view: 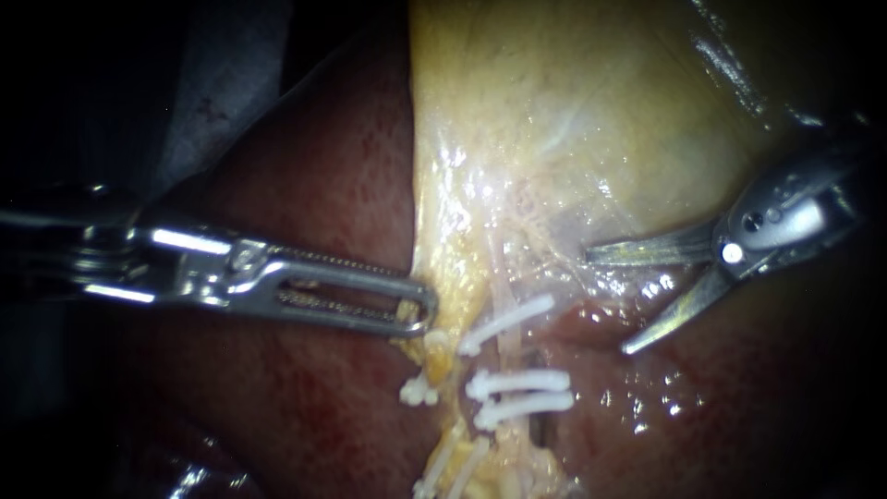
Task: Go to the cutting position right tube
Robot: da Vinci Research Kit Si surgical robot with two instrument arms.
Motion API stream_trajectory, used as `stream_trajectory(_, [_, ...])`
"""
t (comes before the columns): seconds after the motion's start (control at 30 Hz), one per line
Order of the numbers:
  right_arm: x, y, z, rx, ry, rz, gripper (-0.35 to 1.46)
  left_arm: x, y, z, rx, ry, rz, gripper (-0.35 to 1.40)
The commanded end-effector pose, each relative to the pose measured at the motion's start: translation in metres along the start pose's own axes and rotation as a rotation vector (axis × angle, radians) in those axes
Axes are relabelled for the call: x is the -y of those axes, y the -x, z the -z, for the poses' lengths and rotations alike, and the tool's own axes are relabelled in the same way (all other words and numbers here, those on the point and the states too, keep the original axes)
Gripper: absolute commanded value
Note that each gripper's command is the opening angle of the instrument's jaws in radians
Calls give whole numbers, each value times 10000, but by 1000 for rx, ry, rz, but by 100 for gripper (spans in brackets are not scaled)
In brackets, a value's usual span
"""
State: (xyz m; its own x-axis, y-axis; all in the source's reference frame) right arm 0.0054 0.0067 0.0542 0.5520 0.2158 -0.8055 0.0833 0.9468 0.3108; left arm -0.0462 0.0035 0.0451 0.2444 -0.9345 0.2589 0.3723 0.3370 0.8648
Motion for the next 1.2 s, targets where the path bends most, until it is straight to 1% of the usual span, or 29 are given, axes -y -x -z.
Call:
stream_trajectory(0.03, [0, 0, 0, -1, -2, 0, 143, 0, 0, 0, -1, -1, 0, -35])
stream_trajectory(0.17, [2, 0, -1, -2, -8, 1, 143, 0, 0, 0, -1, -1, 0, -35])
stream_trajectory(0.3, [8, 4, -4, -7, -23, -7, 143, 0, 1, 2, -2, -2, 0, -35])
stream_trajectory(0.4, [14, 9, -8, -14, -39, -36, 143, 1, 2, 7, -4, -6, 0, -35])
stream_trajectory(0.47, [19, 14, -12, -16, -51, -72, 141, 1, 3, 11, -5, -9, 1, -35])
stream_trajectory(0.53, [24, 18, -15, -12, -64, -101, 141, 2, 5, 18, -8, -13, 2, -35])
stream_trajectory(0.6, [30, 22, -19, 6, -74, -134, 141, 2, 7, 24, -7, -12, 3, -35])
stream_trajectory(0.7, [39, 26, -24, 47, -100, -185, 140, 3, 10, 34, -4, -11, 5, -35])
stream_trajectory(0.73, [41, 27, -26, 53, -106, -206, 140, 4, 11, 37, -3, -10, 6, -35])
stream_trajectory(0.83, [48, 30, -30, 55, -124, -265, 140, 5, 15, 48, 0, -8, 9, -35])
stream_trajectory(0.93, [52, 29, -35, 73, -136, -313, 138, 8, 17, 57, 1, -8, 12, -35])
stream_trajectory(1.1, [56, 26, -41, 115, -152, -360, 135, 17, 18, 67, -2, -9, 16, -35])
stream_trajectory(1.2, [58, 25, -46, 122, -169, -379, 131, 23, 19, 70, 0, -12, 18, -35])
